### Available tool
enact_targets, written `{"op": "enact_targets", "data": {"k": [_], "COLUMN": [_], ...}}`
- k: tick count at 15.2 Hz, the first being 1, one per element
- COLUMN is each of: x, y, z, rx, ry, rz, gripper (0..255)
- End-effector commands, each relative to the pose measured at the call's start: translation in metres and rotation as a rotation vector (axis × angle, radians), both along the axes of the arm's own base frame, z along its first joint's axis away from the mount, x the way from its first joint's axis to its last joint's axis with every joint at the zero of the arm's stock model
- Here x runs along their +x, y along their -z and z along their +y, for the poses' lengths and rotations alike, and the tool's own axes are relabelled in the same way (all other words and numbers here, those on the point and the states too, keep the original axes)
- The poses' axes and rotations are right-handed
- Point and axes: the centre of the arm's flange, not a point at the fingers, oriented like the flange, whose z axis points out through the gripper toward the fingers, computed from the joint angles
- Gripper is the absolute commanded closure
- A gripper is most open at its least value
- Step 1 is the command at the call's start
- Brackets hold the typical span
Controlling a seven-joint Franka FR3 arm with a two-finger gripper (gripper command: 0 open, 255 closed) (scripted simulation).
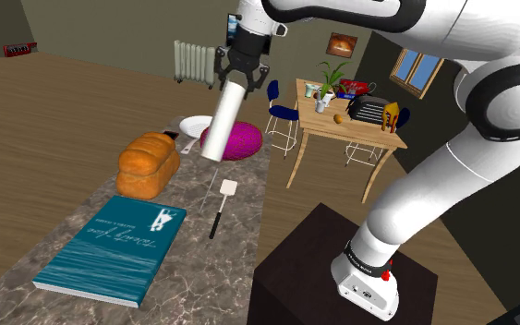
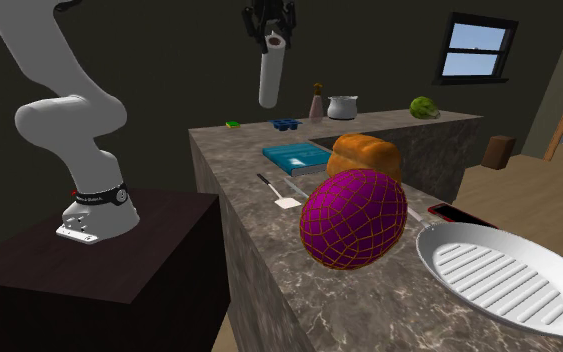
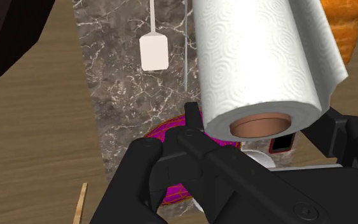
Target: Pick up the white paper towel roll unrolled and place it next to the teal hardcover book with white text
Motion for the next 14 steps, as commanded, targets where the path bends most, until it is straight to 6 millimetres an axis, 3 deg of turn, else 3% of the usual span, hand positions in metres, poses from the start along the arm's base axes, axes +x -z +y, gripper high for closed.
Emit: {"op": "enact_targets", "data": {"k": [1,14], "x": [-0.015,-0.113], "y": [0.0,-0.001], "z": [0.021,0.162], "rx": [0.0,0.0], "ry": [0.002,0.002], "rz": [0.0,0.0], "gripper": [255,255]}}
